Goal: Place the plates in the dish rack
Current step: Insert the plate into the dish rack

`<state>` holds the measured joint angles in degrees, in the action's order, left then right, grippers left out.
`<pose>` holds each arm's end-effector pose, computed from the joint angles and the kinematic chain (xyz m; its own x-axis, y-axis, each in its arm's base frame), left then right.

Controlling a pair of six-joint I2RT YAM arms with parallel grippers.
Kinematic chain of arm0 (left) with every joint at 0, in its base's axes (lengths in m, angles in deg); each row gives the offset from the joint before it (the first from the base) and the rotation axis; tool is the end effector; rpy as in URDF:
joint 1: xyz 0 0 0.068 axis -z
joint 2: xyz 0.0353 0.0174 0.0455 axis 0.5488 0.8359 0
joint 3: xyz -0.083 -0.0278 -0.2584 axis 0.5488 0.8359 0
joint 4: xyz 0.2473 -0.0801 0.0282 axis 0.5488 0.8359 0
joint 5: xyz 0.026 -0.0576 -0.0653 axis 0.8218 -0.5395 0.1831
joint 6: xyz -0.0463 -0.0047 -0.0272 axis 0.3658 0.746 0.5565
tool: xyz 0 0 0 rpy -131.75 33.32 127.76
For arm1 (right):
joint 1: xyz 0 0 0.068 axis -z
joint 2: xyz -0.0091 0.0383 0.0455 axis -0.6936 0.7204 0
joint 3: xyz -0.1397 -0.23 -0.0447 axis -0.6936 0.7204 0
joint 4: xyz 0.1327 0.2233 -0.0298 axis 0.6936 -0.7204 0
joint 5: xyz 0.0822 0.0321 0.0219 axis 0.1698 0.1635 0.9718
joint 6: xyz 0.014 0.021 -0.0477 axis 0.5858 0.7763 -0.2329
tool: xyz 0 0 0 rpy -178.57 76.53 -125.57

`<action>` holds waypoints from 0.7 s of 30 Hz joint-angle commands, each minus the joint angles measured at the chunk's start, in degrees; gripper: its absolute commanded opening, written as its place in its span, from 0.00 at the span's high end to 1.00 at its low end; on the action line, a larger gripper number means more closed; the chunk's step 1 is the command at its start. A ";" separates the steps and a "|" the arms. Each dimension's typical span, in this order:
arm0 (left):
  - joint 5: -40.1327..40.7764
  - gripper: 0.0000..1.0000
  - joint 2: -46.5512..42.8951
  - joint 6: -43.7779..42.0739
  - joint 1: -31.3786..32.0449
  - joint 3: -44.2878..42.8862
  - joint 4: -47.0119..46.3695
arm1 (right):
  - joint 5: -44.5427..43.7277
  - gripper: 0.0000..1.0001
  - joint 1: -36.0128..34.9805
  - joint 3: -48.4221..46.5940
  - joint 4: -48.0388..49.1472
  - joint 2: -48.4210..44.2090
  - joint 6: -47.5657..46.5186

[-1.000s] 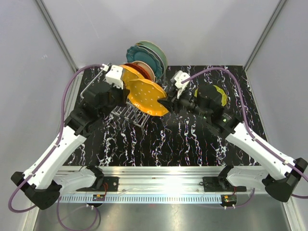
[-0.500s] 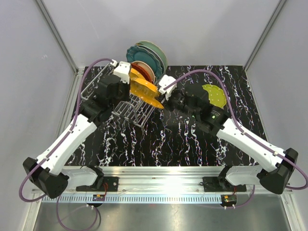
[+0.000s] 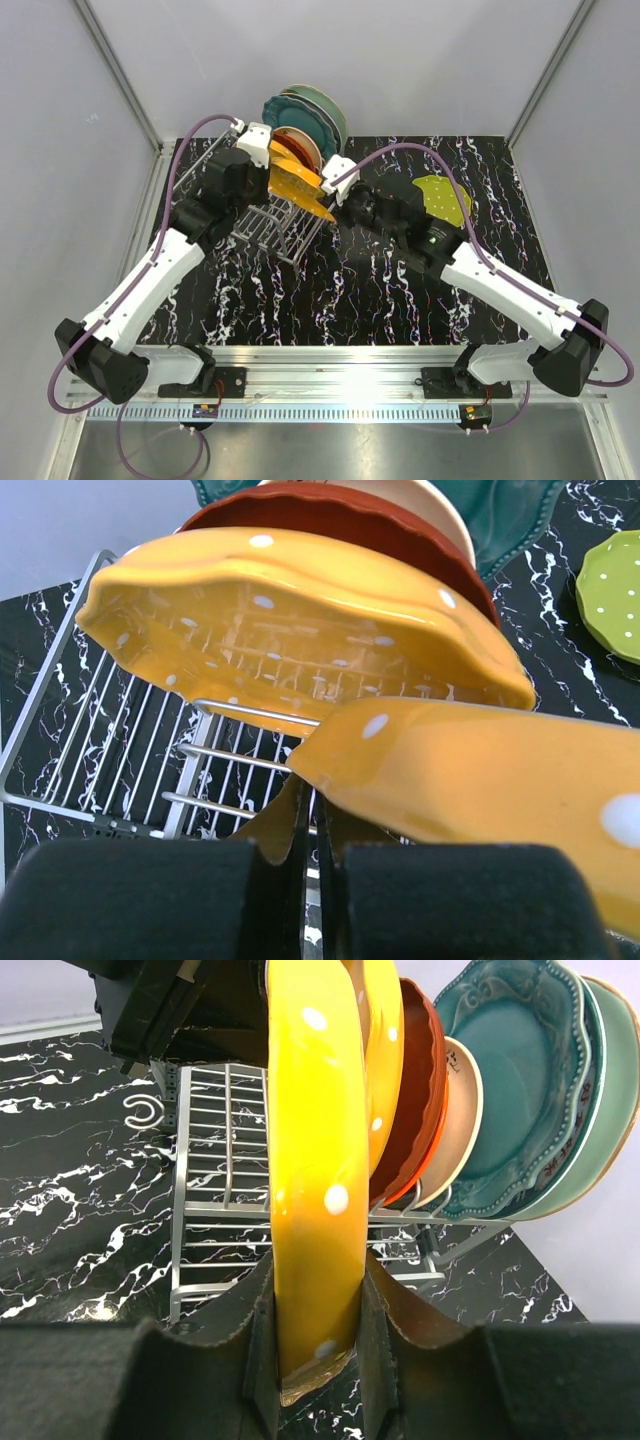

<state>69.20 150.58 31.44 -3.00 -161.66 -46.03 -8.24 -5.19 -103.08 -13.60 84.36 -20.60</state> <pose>0.2470 -0.1345 0.3998 -0.3425 0.1453 -0.9282 0.2849 0.9575 0.0448 0.1995 0.2309 0.4039 0.2095 -0.3565 -0.9105 -0.7392 0.5518 -0.3862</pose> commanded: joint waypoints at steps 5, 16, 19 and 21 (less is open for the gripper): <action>-1.81 1.00 -0.24 -1.38 -2.24 -3.31 -10.79 | 8.23 1.00 -2.93 -3.95 4.83 1.33 1.01; -5.05 1.00 0.64 0.20 -6.72 -3.23 -9.91 | 7.62 0.86 -3.02 -7.03 4.57 4.40 2.06; -5.85 1.00 0.81 0.64 -7.52 -3.05 -10.09 | 7.27 0.80 -3.02 -7.65 4.13 4.93 2.06; -6.11 1.00 0.99 0.81 -7.96 -2.88 -10.09 | 7.00 0.78 -2.93 -7.82 4.13 5.02 2.06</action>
<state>63.62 151.44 31.92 -9.65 -161.66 -45.28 -7.91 -5.71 -106.99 -12.26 90.31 -18.53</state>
